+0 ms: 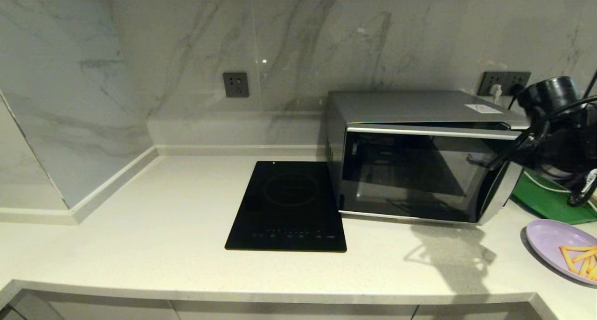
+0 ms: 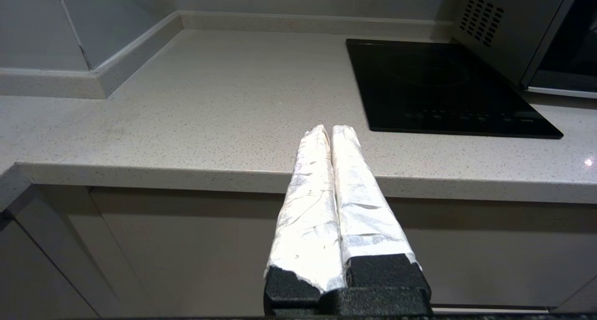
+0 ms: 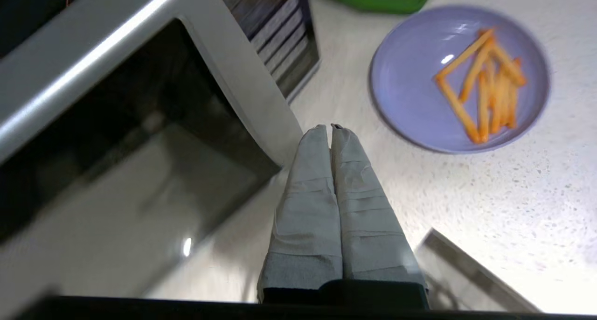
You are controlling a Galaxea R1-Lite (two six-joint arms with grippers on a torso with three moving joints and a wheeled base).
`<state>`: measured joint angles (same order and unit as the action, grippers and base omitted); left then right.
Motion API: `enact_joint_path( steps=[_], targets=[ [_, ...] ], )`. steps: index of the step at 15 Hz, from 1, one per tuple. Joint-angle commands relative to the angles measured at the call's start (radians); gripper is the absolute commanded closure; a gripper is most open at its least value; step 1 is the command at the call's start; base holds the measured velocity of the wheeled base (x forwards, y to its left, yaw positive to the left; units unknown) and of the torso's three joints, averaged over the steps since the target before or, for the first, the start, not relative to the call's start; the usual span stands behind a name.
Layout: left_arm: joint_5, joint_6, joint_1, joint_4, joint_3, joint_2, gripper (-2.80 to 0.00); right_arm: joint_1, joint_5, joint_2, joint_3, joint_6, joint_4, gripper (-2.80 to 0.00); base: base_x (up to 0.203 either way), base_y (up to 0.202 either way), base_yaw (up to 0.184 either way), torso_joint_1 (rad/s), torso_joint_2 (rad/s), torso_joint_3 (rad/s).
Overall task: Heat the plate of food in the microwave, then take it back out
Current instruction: Open the microwave oven
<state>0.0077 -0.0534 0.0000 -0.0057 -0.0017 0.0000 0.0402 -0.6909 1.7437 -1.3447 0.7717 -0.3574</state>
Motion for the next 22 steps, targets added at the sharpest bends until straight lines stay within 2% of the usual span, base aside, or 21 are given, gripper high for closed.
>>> enact_joint_path(
  steps=[1, 2, 4, 6, 10, 13, 16, 20, 22],
  targets=[
    [0.0, 0.0, 0.0, 0.0, 0.0, 0.0, 0.0, -0.116, 0.334, -0.079, -0.037, -0.126, -0.033, 0.0, 0.0, 0.0, 0.0, 0.0, 0.0, 0.0],
    [0.0, 0.0, 0.0, 0.0, 0.0, 0.0, 0.0, -0.166, 0.44, -0.096, -0.063, -0.171, -0.039, 0.0, 0.0, 0.0, 0.0, 0.0, 0.0, 0.0],
    [0.0, 0.0, 0.0, 0.0, 0.0, 0.0, 0.0, -0.238, 0.593, -0.123, -0.129, -0.261, -0.045, 0.0, 0.0, 0.0, 0.0, 0.0, 0.0, 0.0],
    [0.0, 0.0, 0.0, 0.0, 0.0, 0.0, 0.0, -0.264, 0.694, -0.128, -0.183, -0.298, -0.058, 0.0, 0.0, 0.0, 0.0, 0.0, 0.0, 0.0],
    [0.0, 0.0, 0.0, 0.0, 0.0, 0.0, 0.0, -0.279, 0.865, -0.1, -0.315, -0.311, -0.134, 0.0, 0.0, 0.0, 0.0, 0.0, 0.0, 0.0],
    [0.001, 0.0, 0.0, 0.0, 0.0, 0.0, 0.0, -0.277, 0.943, -0.04, -0.376, -0.321, -0.137, 0.0, 0.0, 0.0, 0.0, 0.0, 0.0, 0.0],
    [0.0, 0.0, 0.0, 0.0, 0.0, 0.0, 0.0, -0.278, 1.053, 0.032, -0.448, -0.338, -0.164, 0.0, 0.0, 0.0, 0.0, 0.0, 0.0, 0.0],
    [0.0, 0.0, 0.0, 0.0, 0.0, 0.0, 0.0, -0.277, 1.072, 0.105, -0.606, -0.345, -0.303, 0.0, 0.0, 0.0, 0.0, 0.0, 0.0, 0.0],
    [0.0, 0.0, 0.0, 0.0, 0.0, 0.0, 0.0, -0.271, 1.073, 0.119, -0.629, -0.353, -0.317, 0.0, 0.0, 0.0, 0.0, 0.0, 0.0, 0.0]
  ],
)
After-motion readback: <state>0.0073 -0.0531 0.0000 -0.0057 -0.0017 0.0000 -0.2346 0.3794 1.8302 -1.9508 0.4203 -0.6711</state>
